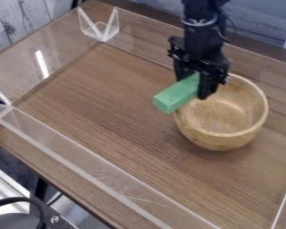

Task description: Remove the green block from inside the brown bowl and put it on the table

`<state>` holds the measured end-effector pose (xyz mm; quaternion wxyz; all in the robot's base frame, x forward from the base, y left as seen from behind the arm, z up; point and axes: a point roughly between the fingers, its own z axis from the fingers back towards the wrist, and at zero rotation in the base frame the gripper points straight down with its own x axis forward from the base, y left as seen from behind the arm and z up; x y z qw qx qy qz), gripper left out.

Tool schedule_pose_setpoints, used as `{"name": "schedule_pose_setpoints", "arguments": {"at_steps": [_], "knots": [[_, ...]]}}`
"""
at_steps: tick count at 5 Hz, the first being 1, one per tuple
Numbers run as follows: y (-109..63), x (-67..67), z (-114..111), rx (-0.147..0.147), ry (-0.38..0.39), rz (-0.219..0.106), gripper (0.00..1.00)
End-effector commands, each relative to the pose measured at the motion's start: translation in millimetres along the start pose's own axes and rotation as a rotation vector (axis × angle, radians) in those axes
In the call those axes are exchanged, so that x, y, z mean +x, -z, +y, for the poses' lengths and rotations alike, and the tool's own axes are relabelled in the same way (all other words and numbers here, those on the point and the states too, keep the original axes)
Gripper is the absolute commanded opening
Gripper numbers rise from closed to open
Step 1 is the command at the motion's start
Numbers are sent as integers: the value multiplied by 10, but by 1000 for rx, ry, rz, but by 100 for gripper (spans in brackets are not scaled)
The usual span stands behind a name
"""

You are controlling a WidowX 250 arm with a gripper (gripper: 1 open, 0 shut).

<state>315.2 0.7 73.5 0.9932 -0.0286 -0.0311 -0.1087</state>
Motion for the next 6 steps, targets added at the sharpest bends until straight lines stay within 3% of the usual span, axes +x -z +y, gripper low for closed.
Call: {"name": "schedule_pose_setpoints", "arguments": {"at_steps": [1,4,6], "knots": [[-212,-11,174,36,-11,-64,0],[27,-140,415,58,-54,0,0],[235,-226,453,52,-52,43,0]]}}
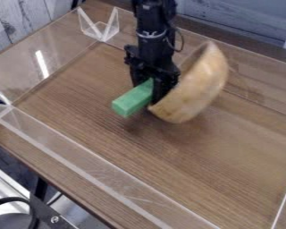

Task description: Remove the green block from inside the brown bowl and put it on the table

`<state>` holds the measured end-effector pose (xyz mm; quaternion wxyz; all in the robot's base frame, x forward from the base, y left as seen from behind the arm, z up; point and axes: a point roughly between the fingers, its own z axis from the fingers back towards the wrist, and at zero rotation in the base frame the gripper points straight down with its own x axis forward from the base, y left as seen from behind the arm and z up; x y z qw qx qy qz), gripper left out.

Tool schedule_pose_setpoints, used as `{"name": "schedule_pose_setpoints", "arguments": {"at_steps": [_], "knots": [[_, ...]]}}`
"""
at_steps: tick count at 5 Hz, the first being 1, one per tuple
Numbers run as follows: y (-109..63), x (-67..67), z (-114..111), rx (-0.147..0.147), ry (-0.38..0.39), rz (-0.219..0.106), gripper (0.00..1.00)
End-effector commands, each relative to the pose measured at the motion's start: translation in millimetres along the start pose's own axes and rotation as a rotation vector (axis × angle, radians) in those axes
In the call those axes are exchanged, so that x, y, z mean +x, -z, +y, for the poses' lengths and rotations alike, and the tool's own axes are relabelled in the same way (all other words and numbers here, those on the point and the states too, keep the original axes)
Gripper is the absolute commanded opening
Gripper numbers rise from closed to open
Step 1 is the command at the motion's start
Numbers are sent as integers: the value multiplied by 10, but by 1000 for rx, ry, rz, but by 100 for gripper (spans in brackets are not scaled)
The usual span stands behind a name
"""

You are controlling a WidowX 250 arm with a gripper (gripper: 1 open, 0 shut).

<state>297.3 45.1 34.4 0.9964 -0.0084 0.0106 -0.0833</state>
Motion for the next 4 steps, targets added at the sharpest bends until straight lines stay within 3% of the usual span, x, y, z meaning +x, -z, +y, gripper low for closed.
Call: {"name": "schedule_pose_setpoints", "arguments": {"at_steps": [1,4], "knots": [[-112,37,-92,10,23,-39,0],[-97,64,-282,0,64,-40,0]]}}
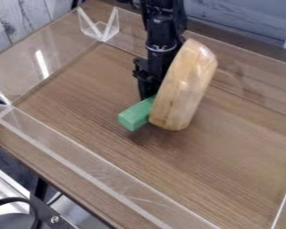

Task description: Remove the green block from inside the brown bowl and put it on the table

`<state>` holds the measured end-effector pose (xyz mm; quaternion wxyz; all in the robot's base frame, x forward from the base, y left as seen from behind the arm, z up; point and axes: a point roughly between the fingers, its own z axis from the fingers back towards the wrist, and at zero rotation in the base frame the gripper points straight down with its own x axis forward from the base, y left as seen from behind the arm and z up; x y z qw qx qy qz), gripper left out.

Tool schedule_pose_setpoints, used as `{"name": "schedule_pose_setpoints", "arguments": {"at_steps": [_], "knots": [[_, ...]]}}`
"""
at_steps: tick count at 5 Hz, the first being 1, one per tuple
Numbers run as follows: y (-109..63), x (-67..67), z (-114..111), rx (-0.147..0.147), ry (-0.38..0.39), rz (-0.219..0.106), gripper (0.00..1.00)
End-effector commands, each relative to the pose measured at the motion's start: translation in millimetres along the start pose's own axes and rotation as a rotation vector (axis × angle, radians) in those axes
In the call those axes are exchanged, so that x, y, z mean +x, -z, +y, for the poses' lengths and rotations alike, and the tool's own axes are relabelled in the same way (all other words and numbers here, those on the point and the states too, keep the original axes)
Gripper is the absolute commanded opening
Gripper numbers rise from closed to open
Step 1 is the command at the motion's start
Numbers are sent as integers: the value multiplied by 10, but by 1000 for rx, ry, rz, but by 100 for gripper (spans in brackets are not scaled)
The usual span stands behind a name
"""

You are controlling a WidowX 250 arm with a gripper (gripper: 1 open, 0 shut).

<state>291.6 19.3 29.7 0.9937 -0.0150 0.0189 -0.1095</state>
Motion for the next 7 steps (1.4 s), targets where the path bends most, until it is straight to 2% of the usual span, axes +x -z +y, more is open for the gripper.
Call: {"name": "schedule_pose_setpoints", "arguments": {"at_steps": [1,5,7], "knots": [[-136,81,-34,14,14,-56,0],[-82,103,-103,9,23,-51,0],[-143,115,-153,5,35,-48,0]]}}
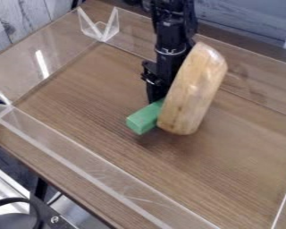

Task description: Remove the green block from inside the brown bowl and put it on the table

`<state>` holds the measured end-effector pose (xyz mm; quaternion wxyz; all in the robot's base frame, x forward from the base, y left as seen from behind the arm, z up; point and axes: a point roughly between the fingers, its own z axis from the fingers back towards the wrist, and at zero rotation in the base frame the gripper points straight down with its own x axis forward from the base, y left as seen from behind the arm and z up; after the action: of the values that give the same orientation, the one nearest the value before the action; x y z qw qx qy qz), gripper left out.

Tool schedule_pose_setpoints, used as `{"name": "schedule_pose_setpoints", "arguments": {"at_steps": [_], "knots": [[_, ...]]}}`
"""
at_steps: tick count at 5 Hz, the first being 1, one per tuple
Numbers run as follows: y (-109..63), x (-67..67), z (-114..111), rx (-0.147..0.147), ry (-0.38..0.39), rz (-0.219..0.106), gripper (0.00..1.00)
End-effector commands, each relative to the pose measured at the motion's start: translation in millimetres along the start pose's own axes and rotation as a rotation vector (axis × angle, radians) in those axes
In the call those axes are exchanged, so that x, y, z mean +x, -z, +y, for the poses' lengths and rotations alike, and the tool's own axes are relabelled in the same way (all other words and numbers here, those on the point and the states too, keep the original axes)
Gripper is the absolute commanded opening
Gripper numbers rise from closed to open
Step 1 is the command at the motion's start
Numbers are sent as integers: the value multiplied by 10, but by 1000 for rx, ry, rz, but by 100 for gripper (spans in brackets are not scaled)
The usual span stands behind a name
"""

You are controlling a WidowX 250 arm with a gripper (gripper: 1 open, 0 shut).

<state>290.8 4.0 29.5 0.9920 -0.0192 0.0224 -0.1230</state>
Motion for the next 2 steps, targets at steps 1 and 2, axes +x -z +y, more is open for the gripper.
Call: {"name": "schedule_pose_setpoints", "arguments": {"at_steps": [1,2], "knots": [[-161,101,-35,13,15,-52,0],[-170,120,-80,10,25,-50,0]]}}
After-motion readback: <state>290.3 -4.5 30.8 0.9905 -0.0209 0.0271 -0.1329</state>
